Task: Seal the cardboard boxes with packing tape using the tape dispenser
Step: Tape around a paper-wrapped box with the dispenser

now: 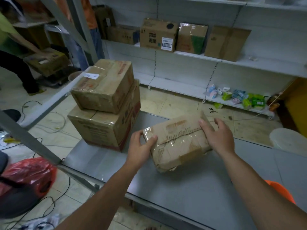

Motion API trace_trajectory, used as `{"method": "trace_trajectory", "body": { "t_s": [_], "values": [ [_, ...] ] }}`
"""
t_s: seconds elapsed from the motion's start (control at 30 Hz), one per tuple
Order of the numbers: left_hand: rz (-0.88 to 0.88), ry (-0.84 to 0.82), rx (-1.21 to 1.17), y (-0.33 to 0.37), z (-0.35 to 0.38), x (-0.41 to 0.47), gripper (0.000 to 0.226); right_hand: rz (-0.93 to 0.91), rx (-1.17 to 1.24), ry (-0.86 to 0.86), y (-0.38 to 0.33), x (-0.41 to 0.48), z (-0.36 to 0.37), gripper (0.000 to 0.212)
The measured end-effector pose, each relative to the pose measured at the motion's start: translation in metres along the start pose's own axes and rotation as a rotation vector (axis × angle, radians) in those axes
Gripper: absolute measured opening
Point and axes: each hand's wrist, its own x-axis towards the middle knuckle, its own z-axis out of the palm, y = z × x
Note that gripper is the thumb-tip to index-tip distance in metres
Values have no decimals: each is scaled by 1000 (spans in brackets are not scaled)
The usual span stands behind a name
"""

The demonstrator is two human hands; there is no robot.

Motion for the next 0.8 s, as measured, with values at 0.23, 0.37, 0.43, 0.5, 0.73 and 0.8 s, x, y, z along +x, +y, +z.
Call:
{"method": "trace_trajectory", "body": {
  "t_s": [0.23,0.37,0.43,0.5,0.73,0.8],
  "values": [
    [-63,225,-204,-5,-22,7,54,153,239,-244,-19,-38,54,79],
    [156,214,206,1,-31,11,86,163,349,-444,-59,-50,108,47],
    [279,224,391,0,-35,14,81,198,389,-470,-73,-49,120,48],
    [303,207,396,-2,-39,20,80,194,339,-453,-79,-49,124,50],
    [57,188,-1,-1,-64,36,73,123,128,-415,-86,-44,144,69],
    [-30,171,-93,-3,-66,38,67,110,81,-380,-86,-44,147,72]
  ]
}}
